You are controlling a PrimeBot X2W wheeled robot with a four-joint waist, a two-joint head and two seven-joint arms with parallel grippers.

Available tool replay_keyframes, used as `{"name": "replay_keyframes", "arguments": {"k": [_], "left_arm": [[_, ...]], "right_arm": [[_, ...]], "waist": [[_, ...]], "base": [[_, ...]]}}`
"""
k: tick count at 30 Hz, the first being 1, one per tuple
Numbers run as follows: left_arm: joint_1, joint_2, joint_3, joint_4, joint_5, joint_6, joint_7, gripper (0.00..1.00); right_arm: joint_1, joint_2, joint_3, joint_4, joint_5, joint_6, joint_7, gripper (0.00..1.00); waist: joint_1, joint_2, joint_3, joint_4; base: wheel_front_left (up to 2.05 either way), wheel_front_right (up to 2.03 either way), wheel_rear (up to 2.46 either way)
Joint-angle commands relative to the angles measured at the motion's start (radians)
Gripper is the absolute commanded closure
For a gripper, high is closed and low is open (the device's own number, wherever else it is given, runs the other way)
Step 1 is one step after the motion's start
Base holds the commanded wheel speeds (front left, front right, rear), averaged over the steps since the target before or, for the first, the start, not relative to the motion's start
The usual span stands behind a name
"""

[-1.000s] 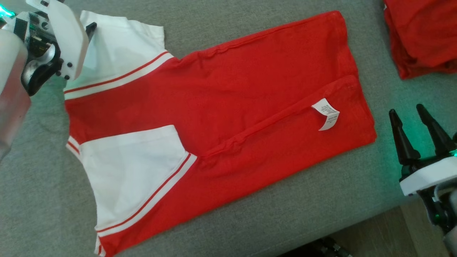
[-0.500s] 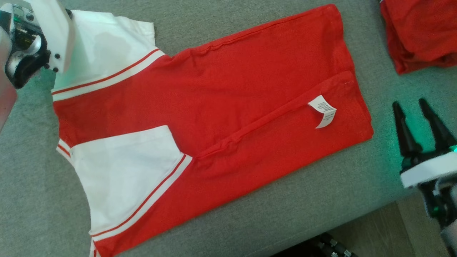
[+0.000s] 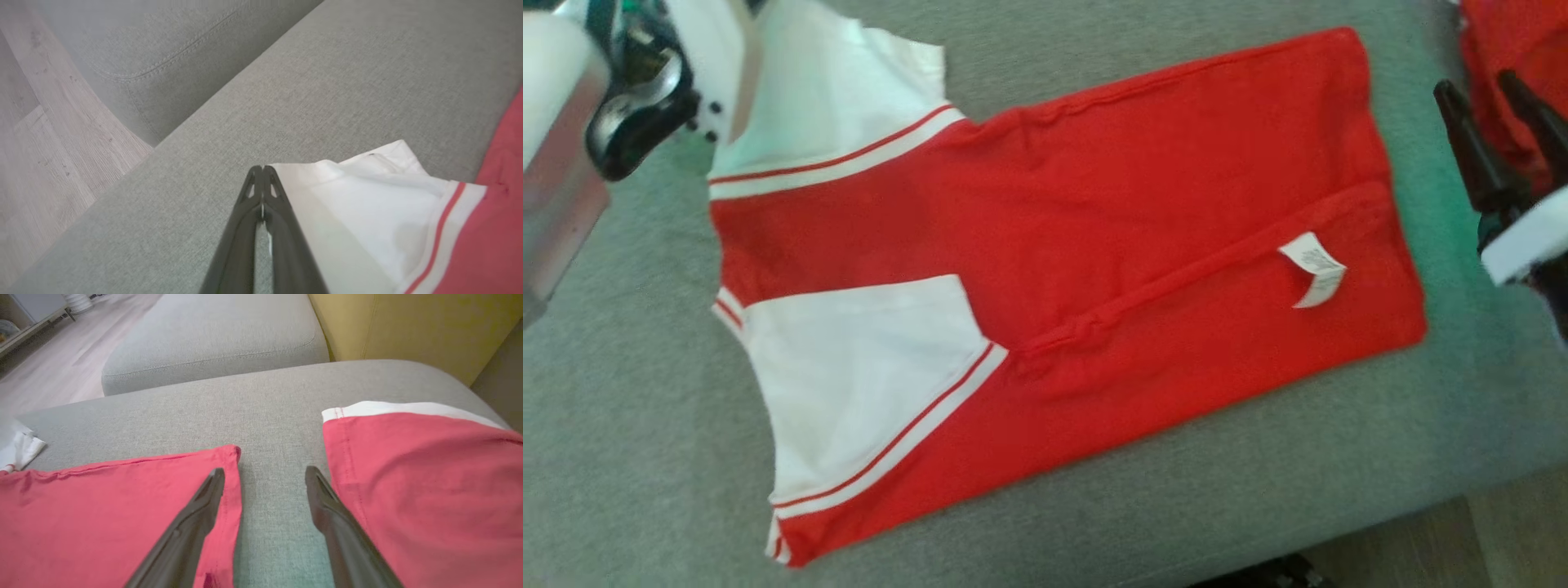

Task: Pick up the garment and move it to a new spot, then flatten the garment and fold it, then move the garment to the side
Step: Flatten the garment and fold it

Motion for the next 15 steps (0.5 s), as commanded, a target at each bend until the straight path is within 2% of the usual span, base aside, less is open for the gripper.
{"name": "replay_keyframes", "arguments": {"k": [1,9,15], "left_arm": [[-0.081,0.022,0.02,-0.037,-0.01,0.002,-0.016,1.0],[-0.148,0.008,-0.056,-0.095,-0.049,0.002,-0.062,1.0],[-0.183,0.001,-0.082,-0.098,-0.062,0.002,-0.097,1.0]], "right_arm": [[-0.031,-0.05,0.027,0.012,0.048,0.007,0.056,0.0],[-0.155,-0.074,0.079,0.119,0.263,0.007,0.172,0.0],[-0.192,-0.117,0.132,0.152,0.282,0.007,0.189,0.0]], "waist": [[0.0,0.0,0.006,0.034],[0.0,0.0,0.02,0.111],[0.0,0.0,0.037,0.139]], "base": [[0.0,0.0,0.0],[0.0,0.0,0.0],[0.0,0.0,0.0]]}}
